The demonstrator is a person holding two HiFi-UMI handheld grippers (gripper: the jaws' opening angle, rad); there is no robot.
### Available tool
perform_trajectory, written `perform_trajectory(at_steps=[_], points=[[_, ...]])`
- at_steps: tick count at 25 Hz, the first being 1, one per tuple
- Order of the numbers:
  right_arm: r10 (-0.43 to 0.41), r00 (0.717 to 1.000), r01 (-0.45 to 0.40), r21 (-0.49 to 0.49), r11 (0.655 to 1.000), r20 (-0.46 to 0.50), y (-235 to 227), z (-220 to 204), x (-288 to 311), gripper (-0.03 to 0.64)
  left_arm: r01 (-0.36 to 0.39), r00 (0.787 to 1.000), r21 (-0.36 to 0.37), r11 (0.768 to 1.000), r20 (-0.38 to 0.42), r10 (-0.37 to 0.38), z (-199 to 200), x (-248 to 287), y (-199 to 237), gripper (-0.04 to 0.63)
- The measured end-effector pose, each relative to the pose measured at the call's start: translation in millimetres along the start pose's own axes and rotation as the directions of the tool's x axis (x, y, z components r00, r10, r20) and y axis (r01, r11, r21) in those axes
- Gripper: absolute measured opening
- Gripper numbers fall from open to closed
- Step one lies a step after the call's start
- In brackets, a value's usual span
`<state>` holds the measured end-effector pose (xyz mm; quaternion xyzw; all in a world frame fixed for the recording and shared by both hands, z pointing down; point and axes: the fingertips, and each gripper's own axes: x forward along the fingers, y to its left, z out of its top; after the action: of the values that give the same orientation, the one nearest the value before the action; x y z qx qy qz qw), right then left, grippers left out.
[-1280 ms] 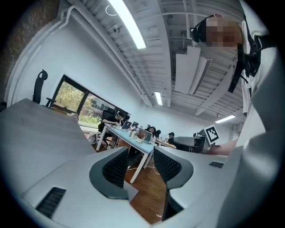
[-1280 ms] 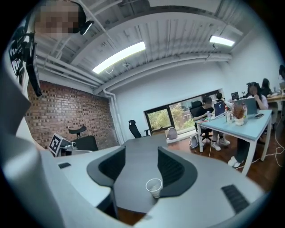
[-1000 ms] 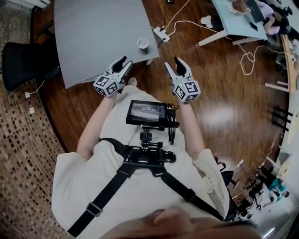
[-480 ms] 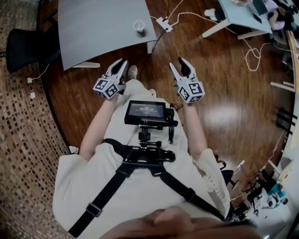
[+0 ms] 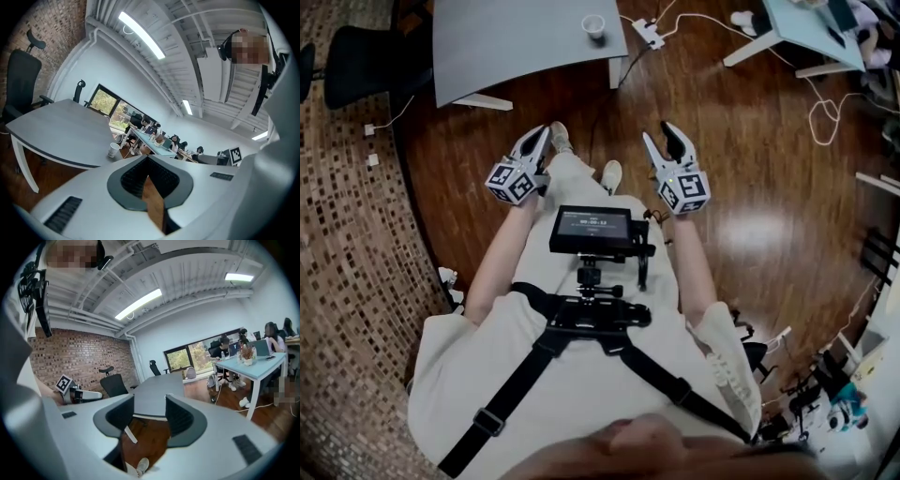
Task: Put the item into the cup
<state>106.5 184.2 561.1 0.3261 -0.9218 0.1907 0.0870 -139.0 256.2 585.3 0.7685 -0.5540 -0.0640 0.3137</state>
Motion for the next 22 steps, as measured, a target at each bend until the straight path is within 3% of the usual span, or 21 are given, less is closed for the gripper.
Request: perform_trajectory(at_steps=[9,19,22], points=[[-0.021,0.998,0.022,0.002,1.000,-0.052,9,-28,-10,0.221,0.055,0.997,-0.134,0.989,0.066,-0.047,-4,6,-1,0.002],[-0.020,0.999,0.020,-0.002,1.000,-0.038,20,-16,6,0.215,0.061,0.995,-0.001,0.998,-0.076,-0.061,-11,32,-21,0.002],[-0.022,0.999,0.021,-0.019,1.000,-0.040,24,-14,8,0.213,0.063,0.993,0.011,0.998,-0.105,-0.061,-15,34,-20,0.002]])
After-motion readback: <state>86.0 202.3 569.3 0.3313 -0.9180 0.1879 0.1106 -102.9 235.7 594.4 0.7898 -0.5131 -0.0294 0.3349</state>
